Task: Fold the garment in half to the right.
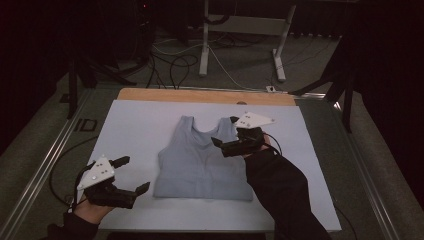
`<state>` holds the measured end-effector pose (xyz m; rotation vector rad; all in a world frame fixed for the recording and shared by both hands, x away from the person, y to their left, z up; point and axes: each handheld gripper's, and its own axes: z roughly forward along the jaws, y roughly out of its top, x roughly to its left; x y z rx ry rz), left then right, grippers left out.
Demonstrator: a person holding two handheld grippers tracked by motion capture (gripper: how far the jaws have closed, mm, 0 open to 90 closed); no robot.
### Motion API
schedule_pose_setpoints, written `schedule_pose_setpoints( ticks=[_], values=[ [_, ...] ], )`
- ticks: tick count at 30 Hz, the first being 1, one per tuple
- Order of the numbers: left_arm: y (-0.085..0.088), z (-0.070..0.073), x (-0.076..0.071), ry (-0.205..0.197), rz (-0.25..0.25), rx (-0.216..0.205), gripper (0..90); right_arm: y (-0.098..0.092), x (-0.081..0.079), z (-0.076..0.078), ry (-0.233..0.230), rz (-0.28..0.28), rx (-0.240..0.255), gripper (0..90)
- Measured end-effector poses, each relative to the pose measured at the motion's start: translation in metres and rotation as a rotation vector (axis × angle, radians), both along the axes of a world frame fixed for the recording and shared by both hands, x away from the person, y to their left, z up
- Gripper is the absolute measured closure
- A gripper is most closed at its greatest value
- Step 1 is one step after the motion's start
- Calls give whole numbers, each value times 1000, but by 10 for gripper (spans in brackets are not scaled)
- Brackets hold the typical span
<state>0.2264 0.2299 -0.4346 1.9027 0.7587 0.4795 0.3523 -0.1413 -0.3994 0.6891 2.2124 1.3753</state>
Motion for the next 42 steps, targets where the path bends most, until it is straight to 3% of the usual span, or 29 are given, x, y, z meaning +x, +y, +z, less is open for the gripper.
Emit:
schedule_pose_setpoints(
  ticks=[6, 14, 18, 20, 32, 37, 42],
  values=[
    [-9, -9, 1, 41, 20, 0, 2, 21, 15, -5, 22, 23, -1, 74],
    [-21, -21, 2, 66, 72, 33, 2, 48, 36, -11, 25, 40, -15, 74],
    [-24, -27, 4, 74, 98, 29, 2, 62, 45, -15, 59, 40, -9, 75],
    [-26, -31, 5, 91, 120, 35, 2, 71, 53, -19, 66, 55, -29, 75],
    [-30, -41, 10, 139, 185, 84, 3, 103, 87, -31, 106, 35, -75, 82],
    [-27, -46, 12, 169, 210, 61, 51, 115, 103, -36, 121, 23, -94, 99],
    [-26, -50, 15, 203, 204, 72, 86, 125, 116, -39, 144, 7, -110, 105]
  ],
)
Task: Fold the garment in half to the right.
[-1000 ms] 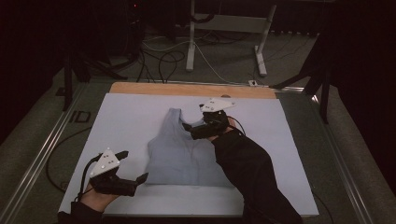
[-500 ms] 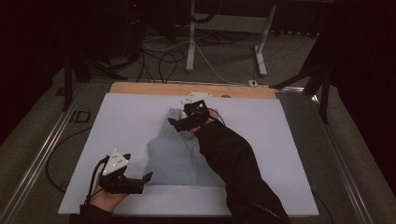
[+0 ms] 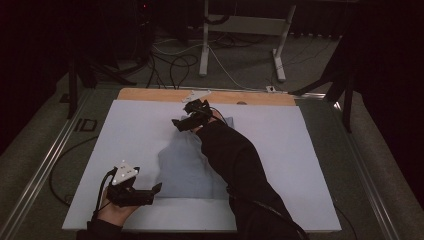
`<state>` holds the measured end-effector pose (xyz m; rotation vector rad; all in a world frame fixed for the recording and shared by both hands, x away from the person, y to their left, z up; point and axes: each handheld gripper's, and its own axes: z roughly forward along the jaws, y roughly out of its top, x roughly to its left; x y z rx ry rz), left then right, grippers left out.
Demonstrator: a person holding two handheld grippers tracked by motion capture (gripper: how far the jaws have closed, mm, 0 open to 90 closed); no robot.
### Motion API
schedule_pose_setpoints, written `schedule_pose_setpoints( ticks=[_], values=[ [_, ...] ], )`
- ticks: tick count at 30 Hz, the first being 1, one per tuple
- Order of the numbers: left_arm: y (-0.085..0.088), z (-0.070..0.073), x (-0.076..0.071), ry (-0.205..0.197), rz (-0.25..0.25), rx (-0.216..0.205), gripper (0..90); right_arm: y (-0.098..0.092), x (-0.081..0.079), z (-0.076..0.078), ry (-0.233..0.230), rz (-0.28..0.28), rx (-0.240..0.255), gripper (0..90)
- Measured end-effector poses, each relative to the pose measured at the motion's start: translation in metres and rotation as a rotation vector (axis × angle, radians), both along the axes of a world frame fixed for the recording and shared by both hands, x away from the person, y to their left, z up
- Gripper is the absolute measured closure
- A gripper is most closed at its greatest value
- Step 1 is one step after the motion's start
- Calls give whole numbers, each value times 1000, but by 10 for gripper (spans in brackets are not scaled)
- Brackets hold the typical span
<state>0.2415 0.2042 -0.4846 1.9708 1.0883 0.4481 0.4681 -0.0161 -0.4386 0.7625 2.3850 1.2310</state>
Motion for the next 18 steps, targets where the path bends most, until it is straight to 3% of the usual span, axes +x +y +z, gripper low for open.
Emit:
schedule_pose_setpoints(
  ticks=[7, 9, 18],
  values=[
    [-2, -6, 0, 72, 5, 34, 148, 15, 24, -13, 40, -52, -56, 158],
    [-4, -8, -1, 82, 33, 71, 151, 18, 29, -17, 55, -62, -80, 164],
    [-6, -16, -1, 136, 46, 36, 199, 27, 46, -38, 147, -136, -135, 214]
  ],
)
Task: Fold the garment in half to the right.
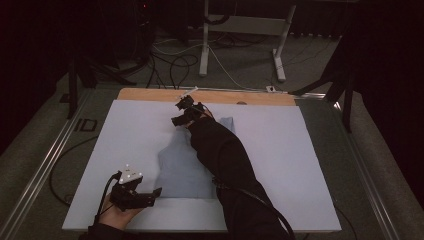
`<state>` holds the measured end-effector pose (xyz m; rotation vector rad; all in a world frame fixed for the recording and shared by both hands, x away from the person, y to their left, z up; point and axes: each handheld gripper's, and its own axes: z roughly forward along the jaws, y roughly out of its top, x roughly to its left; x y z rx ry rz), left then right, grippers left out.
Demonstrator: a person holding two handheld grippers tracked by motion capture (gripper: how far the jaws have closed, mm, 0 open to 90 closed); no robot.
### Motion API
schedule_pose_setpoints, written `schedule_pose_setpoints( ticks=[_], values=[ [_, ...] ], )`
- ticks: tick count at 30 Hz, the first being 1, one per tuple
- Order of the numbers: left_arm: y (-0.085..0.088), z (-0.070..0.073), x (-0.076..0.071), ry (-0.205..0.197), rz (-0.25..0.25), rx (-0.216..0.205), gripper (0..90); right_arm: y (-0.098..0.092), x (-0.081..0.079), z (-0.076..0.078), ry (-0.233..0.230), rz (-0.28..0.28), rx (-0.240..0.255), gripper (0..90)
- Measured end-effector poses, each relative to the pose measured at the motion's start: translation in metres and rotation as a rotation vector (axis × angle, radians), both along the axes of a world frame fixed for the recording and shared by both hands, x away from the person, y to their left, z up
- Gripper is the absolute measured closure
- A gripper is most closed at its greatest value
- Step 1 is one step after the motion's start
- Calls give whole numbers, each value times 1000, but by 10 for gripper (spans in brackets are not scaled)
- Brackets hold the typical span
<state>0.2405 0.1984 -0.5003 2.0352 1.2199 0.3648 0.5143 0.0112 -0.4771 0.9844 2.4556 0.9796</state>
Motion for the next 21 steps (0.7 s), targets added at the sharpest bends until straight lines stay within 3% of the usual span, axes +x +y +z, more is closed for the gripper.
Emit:
schedule_pose_setpoints(
  ticks=[7, 13, 17, 21],
  values=[
    [-6, -5, 0, 30, 6, -14, 282, 5, 10, -10, 37, -48, -11, 261],
    [-10, -9, 4, 65, 20, -37, 375, 10, 15, -17, 35, -68, -58, 316],
    [-11, -11, 5, 78, 15, -38, 421, 16, 17, -23, 17, -59, -130, 385],
    [-11, -16, 7, 94, 15, -43, 456, 15, 20, -27, 32, -62, -143, 443]
  ],
)
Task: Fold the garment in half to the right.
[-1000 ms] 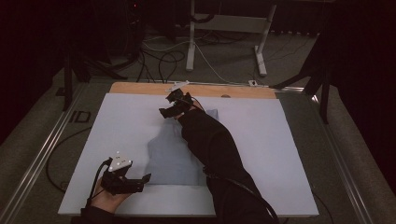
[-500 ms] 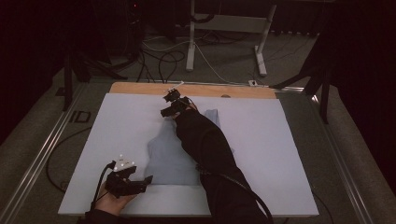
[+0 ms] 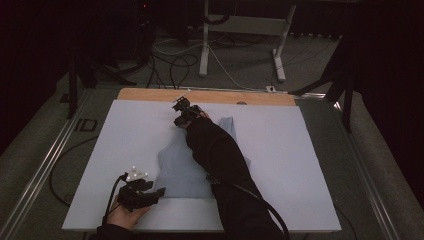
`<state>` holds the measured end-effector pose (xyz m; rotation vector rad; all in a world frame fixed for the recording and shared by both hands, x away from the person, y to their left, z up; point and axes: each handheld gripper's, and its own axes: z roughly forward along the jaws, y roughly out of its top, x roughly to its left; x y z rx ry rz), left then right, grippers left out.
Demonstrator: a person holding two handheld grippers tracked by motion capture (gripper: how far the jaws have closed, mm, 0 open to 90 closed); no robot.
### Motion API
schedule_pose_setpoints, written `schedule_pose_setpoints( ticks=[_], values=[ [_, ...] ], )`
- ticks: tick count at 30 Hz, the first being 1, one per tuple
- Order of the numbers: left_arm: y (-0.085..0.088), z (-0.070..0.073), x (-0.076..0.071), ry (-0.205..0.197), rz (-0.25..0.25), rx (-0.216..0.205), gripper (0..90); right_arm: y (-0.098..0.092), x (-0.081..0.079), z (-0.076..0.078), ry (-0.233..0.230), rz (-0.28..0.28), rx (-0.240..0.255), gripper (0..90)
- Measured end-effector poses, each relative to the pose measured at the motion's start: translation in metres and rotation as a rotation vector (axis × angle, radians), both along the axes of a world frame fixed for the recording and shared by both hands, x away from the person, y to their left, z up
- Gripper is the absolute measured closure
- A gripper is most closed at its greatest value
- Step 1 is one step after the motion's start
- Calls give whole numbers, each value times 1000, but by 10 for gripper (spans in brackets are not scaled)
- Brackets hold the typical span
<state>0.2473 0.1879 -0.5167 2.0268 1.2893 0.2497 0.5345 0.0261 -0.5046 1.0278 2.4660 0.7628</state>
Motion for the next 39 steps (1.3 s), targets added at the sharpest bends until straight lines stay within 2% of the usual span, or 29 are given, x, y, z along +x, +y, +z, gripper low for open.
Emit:
schedule_pose_setpoints(
  ticks=[4, 6, 8, 10, 15, 17, 21, 22, 23, 25, 33, 39],
  values=[
    [-1, -4, 1, 18, -19, -6, 491, 1, -1, -2, -3, 39, -30, 511],
    [-3, -6, 2, 27, -22, -4, 491, 1, -1, -4, 10, 47, -43, 569],
    [-4, -7, 2, 26, -22, -2, 492, 2, -1, -6, 5, 63, -79, 606],
    [-4, -7, 2, 27, -19, -4, 493, 2, -1, -7, 5, 72, -88, 638],
    [-3, -8, 4, 32, -11, -16, 512, 8, -3, -8, -10, 96, -136, 794],
    [-2, -8, 5, 33, -3, -20, 545, 9, -4, -7, -22, 96, -152, 852],
    [-1, -9, 7, 38, 10, -29, 694, 7, -4, -4, -16, 103, -140, 865],
    [-1, -9, 9, 44, 15, -33, 694, 6, -4, -4, -13, 102, -135, 866],
    [0, -9, 9, 49, 11, -43, 773, 5, -4, -2, -11, 102, -125, 868],
    [1, -8, 10, 53, 7, -58, 845, 4, -4, 0, -23, 100, -113, 868],
    [-3, 0, 9, 53, -32, -65, 876, -2, -6, 11, -47, 105, -71, 872],
    [-12, 12, 6, 31, -78, -75, 878, -7, -8, 23, -70, 107, -54, 874]
  ],
)
